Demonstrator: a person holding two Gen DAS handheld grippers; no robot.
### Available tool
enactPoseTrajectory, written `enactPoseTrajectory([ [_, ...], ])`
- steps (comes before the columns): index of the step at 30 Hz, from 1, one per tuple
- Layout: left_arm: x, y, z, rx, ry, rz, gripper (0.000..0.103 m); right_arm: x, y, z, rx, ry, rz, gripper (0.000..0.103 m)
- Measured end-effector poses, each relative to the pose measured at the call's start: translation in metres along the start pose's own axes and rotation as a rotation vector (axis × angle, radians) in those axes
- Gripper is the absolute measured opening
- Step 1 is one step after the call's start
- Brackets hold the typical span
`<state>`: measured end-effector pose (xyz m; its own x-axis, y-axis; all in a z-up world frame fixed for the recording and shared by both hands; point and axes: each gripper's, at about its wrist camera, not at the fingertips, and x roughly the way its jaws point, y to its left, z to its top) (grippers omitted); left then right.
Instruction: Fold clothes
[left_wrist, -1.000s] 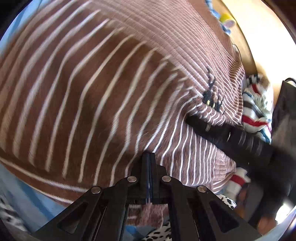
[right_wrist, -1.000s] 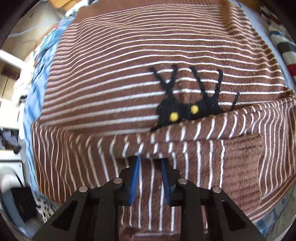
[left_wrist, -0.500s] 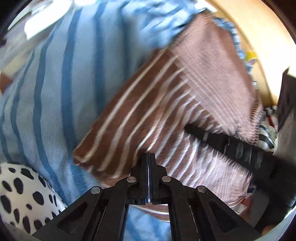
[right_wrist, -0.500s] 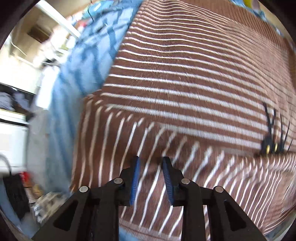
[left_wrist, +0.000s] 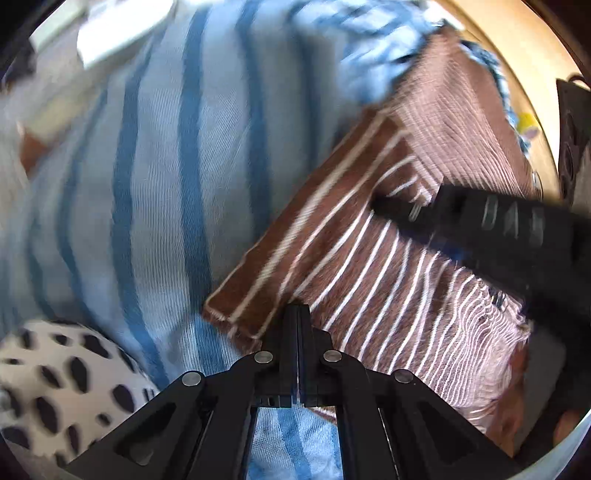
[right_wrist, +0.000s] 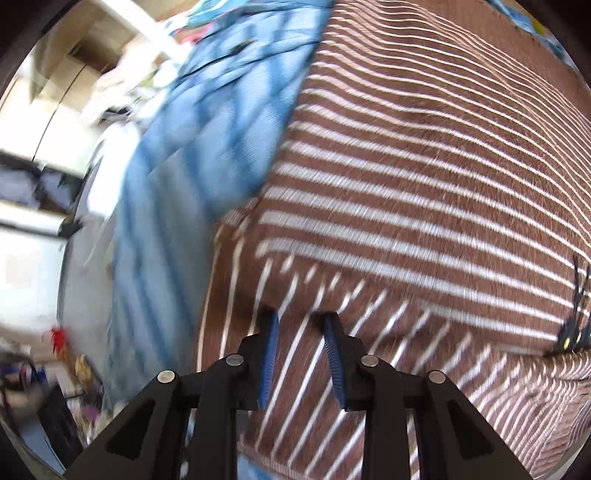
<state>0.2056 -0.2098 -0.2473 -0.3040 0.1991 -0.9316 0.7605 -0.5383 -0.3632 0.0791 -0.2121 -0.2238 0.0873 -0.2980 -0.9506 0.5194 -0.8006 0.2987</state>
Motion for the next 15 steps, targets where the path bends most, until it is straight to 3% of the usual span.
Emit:
enactPoseTrajectory([
  [3, -0.015, -0.007, -0.002, 0.013, 0.016, -0.006, 0.003, -0.024, -0.014, -0.015, 0.024, -0.043, 0.049, 0.028],
  [5, -0.025, -0.023, -0.005, 0.057, 0.028, -0.093, 0.003, -0.051, -0.031, -0.034, 0.028, -0.109, 0.027, 0.035],
  [7, -0.028, -0.045, -0.010, 0.133, 0.049, -0.200, 0.003, -0.077, -0.065, -0.071, 0.086, -0.139, -0.002, 0.038],
  [9, -0.017, -0.074, -0.019, 0.211, 0.076, -0.226, 0.003, -0.101, -0.123, -0.113, 0.200, -0.136, -0.009, 0.038],
  [12, 0.012, -0.115, -0.034, 0.303, 0.139, -0.234, 0.003, -0.123, -0.171, -0.137, 0.317, -0.117, -0.107, 0.038],
  [13, 0.011, -0.117, -0.042, 0.325, 0.164, -0.233, 0.003, -0.123, -0.185, -0.144, 0.349, -0.105, -0.131, 0.038],
  [15, -0.020, -0.069, -0.079, 0.340, 0.210, -0.229, 0.003, -0.129, -0.216, -0.158, 0.404, -0.095, -0.126, 0.038],
])
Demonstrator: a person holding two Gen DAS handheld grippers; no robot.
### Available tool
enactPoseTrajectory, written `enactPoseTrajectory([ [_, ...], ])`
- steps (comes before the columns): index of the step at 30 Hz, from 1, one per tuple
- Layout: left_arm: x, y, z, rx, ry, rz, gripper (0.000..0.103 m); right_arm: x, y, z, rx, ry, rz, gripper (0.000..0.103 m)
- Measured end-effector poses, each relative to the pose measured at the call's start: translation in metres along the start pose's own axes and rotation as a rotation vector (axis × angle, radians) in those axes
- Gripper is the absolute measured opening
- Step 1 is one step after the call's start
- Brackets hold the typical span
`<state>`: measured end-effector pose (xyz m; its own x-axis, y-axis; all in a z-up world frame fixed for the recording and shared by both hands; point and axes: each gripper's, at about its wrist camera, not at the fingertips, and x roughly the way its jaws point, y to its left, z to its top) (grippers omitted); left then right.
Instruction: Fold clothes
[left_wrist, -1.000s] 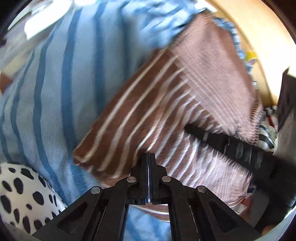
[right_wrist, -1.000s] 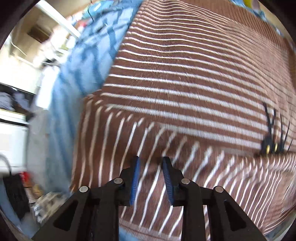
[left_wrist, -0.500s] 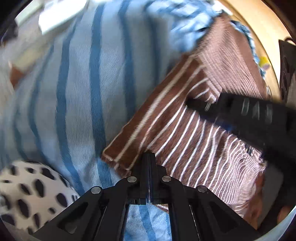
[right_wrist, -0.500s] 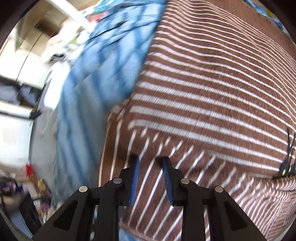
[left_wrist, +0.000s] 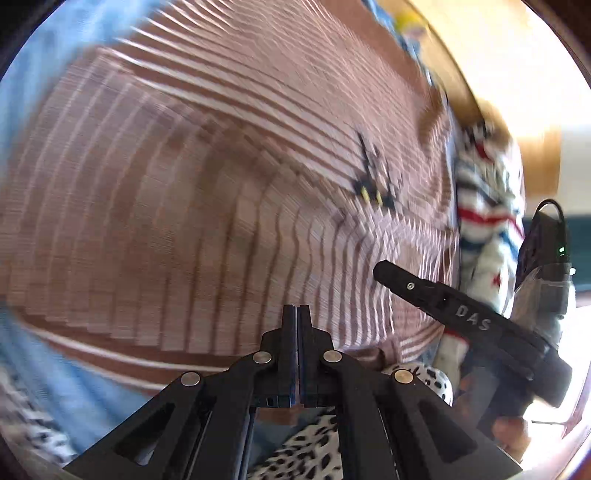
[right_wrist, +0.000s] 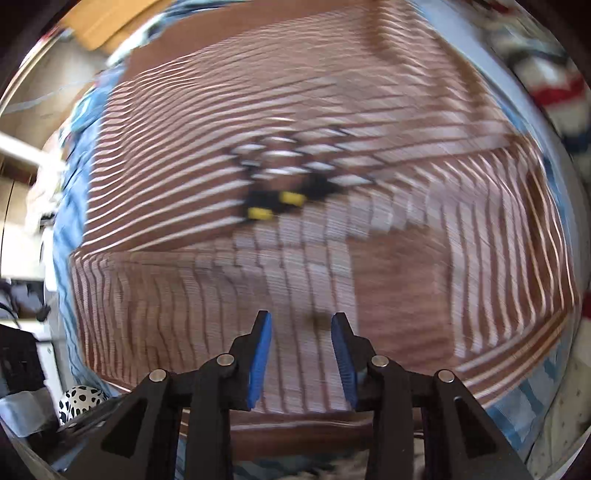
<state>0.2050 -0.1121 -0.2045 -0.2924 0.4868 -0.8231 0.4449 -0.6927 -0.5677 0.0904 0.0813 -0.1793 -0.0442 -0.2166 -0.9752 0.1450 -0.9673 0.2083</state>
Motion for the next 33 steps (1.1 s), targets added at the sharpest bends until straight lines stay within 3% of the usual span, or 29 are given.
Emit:
enactPoseTrajectory([
  [1, -0.007, 0.005, -0.017, 0.007, 0.018, 0.014, 0.003, 0.000, -0.008, 0.002, 0.014, -0.006, -0.013, 0.038],
  [5, 0.012, 0.004, -0.026, -0.011, 0.065, 0.070, 0.003, 0.008, -0.033, 0.019, 0.053, -0.002, -0.061, 0.034],
  [8, -0.002, 0.015, -0.031, -0.066, 0.071, 0.011, 0.003, -0.002, -0.027, 0.023, 0.021, -0.012, -0.069, 0.036],
  [9, -0.007, 0.018, -0.030, -0.082, 0.051, -0.002, 0.003, -0.010, -0.013, 0.020, -0.028, -0.040, -0.050, 0.036],
  [13, -0.025, 0.030, -0.022, -0.136, -0.046, 0.006, 0.003, 0.003, 0.064, 0.017, -0.188, -0.015, 0.062, 0.035],
  [15, -0.032, 0.039, -0.023, -0.143, -0.040, 0.037, 0.003, 0.011, 0.102, 0.015, -0.265, 0.000, 0.113, 0.035],
  [17, -0.032, 0.047, -0.027, -0.148, -0.020, 0.052, 0.003, 0.032, 0.130, 0.015, -0.304, 0.035, 0.097, 0.034],
  [19, -0.027, 0.051, -0.031, -0.153, -0.018, 0.050, 0.003, 0.048, 0.145, 0.020, -0.330, 0.035, 0.010, 0.028],
  [20, -0.028, 0.053, -0.032, -0.156, -0.020, 0.045, 0.003, 0.050, 0.147, 0.025, -0.325, 0.023, -0.019, 0.027],
  [25, -0.035, 0.059, -0.033, -0.170, -0.018, 0.018, 0.003, 0.029, 0.141, 0.052, -0.237, -0.021, 0.006, 0.024],
  [26, -0.036, 0.060, -0.033, -0.171, -0.015, 0.014, 0.003, 0.020, 0.138, 0.052, -0.240, -0.049, -0.005, 0.030],
  [28, -0.039, 0.061, -0.032, -0.181, -0.013, 0.001, 0.003, -0.002, 0.127, 0.043, -0.246, -0.081, -0.011, 0.030],
  [31, -0.047, 0.060, -0.029, -0.210, -0.020, -0.031, 0.003, -0.046, 0.083, 0.006, -0.174, -0.117, 0.087, 0.032],
  [33, -0.064, 0.060, -0.031, -0.211, -0.040, -0.011, 0.003, -0.052, 0.075, -0.018, -0.110, -0.175, 0.100, 0.038],
])
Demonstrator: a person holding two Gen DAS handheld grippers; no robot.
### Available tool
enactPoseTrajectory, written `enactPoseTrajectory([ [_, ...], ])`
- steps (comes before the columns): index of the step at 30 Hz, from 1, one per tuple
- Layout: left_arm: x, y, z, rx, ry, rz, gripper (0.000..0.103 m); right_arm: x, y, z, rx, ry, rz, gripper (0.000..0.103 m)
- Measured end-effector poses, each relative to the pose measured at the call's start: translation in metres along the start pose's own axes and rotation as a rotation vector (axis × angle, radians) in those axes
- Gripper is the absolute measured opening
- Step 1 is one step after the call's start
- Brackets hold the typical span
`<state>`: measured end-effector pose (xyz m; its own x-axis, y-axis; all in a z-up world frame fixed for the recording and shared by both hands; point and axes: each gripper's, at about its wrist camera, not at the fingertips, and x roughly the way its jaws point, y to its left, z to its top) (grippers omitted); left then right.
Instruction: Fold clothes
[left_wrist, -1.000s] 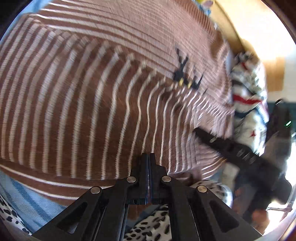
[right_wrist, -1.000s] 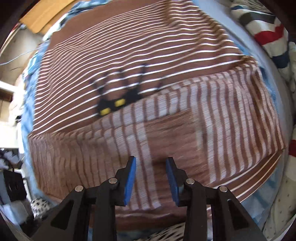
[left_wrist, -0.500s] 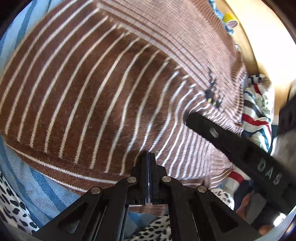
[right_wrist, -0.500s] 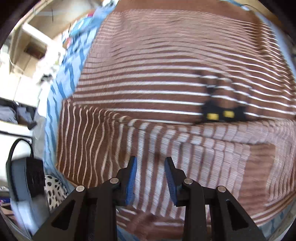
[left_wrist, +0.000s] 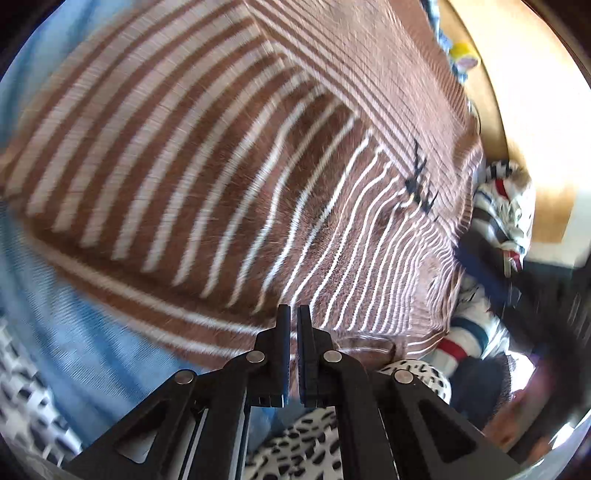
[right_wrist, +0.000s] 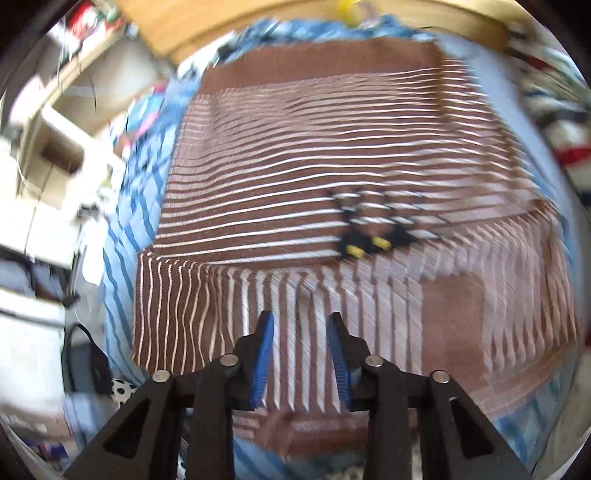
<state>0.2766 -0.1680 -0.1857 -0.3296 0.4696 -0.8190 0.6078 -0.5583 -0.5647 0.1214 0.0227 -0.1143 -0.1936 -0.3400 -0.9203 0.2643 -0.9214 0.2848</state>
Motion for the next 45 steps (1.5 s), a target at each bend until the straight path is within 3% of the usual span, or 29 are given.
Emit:
enactPoseTrajectory([
  [4, -0.051, -0.006, -0.013, 0.028, -0.059, -0.014, 0.005, -0.051, -0.044, -0.033, 0.101, -0.073, 0.003, 0.038],
  [5, -0.063, -0.008, -0.017, 0.030, -0.078, -0.034, 0.014, -0.065, -0.054, -0.040, 0.127, -0.088, 0.012, 0.038],
  [6, -0.070, -0.013, -0.020, 0.033, -0.101, -0.059, 0.033, -0.078, -0.065, -0.044, 0.156, -0.109, 0.029, 0.038],
  [8, -0.080, -0.024, -0.028, 0.042, -0.150, -0.111, 0.058, -0.092, -0.072, -0.048, 0.204, -0.164, 0.058, 0.040],
  [14, -0.124, -0.038, -0.053, 0.082, -0.243, -0.182, 0.059, -0.148, -0.091, -0.065, 0.256, -0.339, 0.088, 0.043],
  [21, -0.128, -0.050, -0.064, 0.109, -0.284, -0.213, 0.059, -0.217, -0.120, -0.089, 0.281, -0.528, 0.144, 0.048],
  [25, -0.128, -0.053, -0.064, 0.114, -0.279, -0.202, 0.059, -0.232, -0.134, -0.100, 0.284, -0.554, 0.127, 0.066],
  [26, -0.127, -0.053, -0.064, 0.115, -0.276, -0.197, 0.059, -0.233, -0.137, -0.102, 0.282, -0.559, 0.114, 0.066],
  [31, -0.110, -0.046, -0.060, 0.086, -0.238, -0.155, 0.059, -0.209, -0.146, -0.103, 0.321, -0.523, 0.087, 0.066],
  [36, -0.080, -0.031, -0.056, 0.051, -0.157, -0.133, 0.059, -0.180, -0.172, -0.108, 0.369, -0.453, -0.003, 0.066],
  [45, -0.020, -0.019, -0.040, 0.013, -0.021, -0.035, 0.059, -0.119, -0.197, -0.104, 0.425, -0.312, -0.079, 0.066],
])
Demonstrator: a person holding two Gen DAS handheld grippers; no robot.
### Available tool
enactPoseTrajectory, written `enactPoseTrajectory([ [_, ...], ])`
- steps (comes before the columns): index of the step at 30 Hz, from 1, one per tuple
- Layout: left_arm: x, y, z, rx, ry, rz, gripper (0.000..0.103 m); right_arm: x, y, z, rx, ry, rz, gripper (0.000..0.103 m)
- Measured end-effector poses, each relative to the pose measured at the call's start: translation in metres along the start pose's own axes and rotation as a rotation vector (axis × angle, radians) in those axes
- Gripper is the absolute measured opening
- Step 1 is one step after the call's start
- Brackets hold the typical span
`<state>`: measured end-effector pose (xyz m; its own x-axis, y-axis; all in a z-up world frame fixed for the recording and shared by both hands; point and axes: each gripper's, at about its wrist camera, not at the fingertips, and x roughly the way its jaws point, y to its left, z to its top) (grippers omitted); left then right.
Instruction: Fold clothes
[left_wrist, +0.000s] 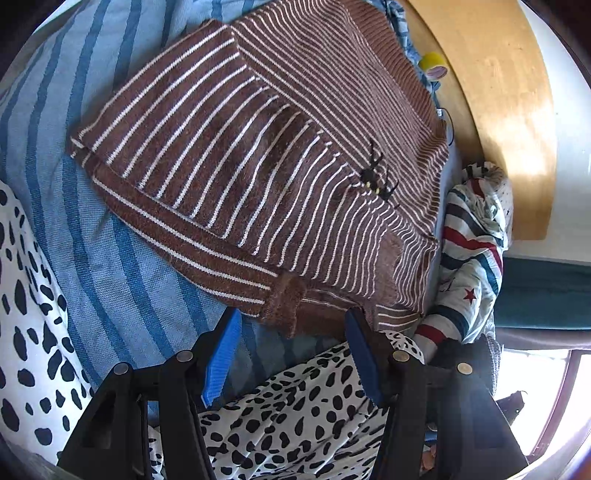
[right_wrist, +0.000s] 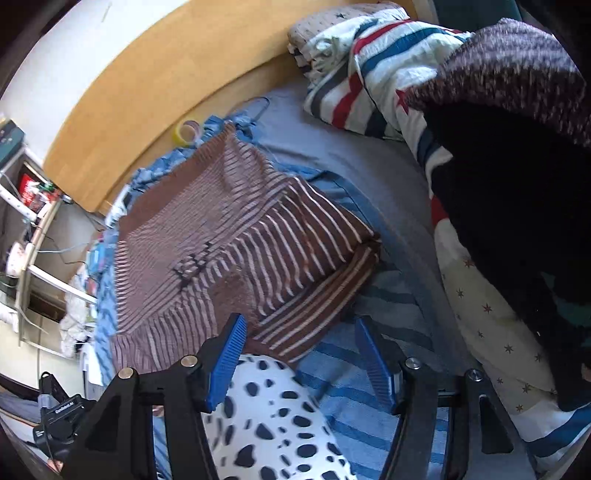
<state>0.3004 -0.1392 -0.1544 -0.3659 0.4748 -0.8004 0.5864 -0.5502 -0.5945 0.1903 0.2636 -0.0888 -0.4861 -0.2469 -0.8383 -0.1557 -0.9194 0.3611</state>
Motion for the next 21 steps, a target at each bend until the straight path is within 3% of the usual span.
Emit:
enactPoseTrajectory([
  [7, 0.032, 0.003, 0.008, -0.014, 0.069, 0.013, 0.059, 0.021, 0.008, 0.000, -0.088, 0.008, -0.143, 0.066],
  [14, 0.042, -0.002, 0.007, 0.000, 0.085, 0.028, 0.059, 0.033, 0.008, -0.005, -0.086, 0.061, -0.139, 0.065],
  [21, 0.023, 0.008, 0.003, -0.020, 0.049, 0.011, 0.059, 0.011, 0.018, -0.005, -0.115, 0.021, -0.124, 0.065],
])
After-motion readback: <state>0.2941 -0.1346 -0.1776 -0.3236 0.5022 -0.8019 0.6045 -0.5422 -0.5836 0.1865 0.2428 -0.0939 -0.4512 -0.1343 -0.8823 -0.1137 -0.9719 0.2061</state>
